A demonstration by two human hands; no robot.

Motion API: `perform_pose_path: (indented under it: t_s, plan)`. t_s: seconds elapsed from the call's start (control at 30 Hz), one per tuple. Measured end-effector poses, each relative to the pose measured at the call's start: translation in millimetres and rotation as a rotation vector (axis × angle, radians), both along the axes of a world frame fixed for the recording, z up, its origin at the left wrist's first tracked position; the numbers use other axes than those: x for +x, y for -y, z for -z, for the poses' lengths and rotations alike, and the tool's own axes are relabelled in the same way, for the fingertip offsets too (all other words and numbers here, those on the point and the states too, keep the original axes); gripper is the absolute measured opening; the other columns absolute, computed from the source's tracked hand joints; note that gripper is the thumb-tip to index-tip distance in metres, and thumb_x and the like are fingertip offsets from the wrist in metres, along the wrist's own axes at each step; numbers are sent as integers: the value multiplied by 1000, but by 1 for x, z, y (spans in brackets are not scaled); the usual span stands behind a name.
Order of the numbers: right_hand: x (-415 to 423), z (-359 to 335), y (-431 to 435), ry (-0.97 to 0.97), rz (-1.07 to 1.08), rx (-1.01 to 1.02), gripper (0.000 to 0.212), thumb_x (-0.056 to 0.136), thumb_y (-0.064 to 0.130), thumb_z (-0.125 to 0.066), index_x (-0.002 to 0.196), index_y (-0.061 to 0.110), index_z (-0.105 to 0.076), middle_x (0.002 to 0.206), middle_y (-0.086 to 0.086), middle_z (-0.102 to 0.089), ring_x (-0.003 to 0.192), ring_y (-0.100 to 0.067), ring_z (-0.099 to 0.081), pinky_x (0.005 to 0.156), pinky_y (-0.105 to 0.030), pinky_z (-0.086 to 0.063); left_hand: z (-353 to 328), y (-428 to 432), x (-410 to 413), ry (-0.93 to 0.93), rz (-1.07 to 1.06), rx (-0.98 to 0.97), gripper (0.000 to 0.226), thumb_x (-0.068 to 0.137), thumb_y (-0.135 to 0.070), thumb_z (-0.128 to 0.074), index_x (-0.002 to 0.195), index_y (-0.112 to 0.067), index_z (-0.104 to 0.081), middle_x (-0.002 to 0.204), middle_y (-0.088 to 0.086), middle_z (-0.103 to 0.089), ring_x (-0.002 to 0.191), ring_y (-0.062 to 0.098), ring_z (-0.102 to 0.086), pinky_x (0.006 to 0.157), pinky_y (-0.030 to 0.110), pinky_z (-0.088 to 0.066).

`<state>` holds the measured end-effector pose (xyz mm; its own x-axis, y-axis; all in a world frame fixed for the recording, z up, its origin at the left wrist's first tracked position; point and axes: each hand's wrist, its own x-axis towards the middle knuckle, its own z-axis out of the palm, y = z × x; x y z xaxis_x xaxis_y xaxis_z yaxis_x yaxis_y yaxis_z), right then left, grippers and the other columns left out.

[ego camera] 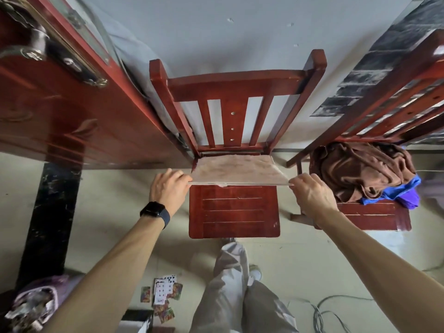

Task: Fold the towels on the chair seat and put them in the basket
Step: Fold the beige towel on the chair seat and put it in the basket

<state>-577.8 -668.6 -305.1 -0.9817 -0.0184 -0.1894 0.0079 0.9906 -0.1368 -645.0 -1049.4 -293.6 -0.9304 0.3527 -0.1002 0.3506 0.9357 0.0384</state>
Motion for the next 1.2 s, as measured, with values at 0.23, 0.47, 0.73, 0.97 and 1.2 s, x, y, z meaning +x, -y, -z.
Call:
perform_pose_path:
  t_s: [0.23, 0.47, 0.73, 0.97, 1.2]
  plan:
    - [77, 84, 19, 246, 38, 3, 22, 76, 0, -76, 94, 12, -74, 95, -10, -67, 89, -37, -65, 66, -46, -57, 80, 8, 81, 217, 57, -118, 18, 63, -16, -85, 71, -23, -70, 72, -4, -65, 72, 25, -59, 63, 34, -44]
    - [150, 137, 38, 526, 95, -21, 24, 99, 25, -50, 114, 23, -68, 119, -1, -64, 113, -25, -55, 90, -36, -47, 145, 19, 148, 527, -25, -205, 15, 93, -36, -58, 96, -27, -69, 103, -7, -66, 106, 21, -53, 81, 35, -41]
    - [100, 157, 32, 511, 604, -487, 11, 89, 19, -68, 97, 14, -73, 83, 3, -72, 75, -15, -63, 66, -22, -43, 174, 29, 100, 853, -635, 420, 7, 80, -33, -76, 79, -32, -70, 84, -11, -71, 82, 10, -64, 71, 24, -46]
    - [23, 193, 21, 348, 858, -783, 15, 87, 39, -71, 96, 28, -73, 90, 7, -74, 89, -15, -70, 83, -37, -58, 210, 27, 40, 810, -910, 849, 12, 81, -30, -79, 90, -26, -74, 91, -10, -73, 89, 4, -66, 78, 18, -48]
    - [-15, 232, 36, 232, 909, -720, 23, 91, 48, -63, 104, 29, -66, 94, 9, -70, 88, -19, -67, 83, -43, -59, 252, 14, 16, 694, -1029, 967, 22, 84, -29, -76, 103, -18, -72, 94, -5, -73, 94, 13, -68, 74, 27, -56]
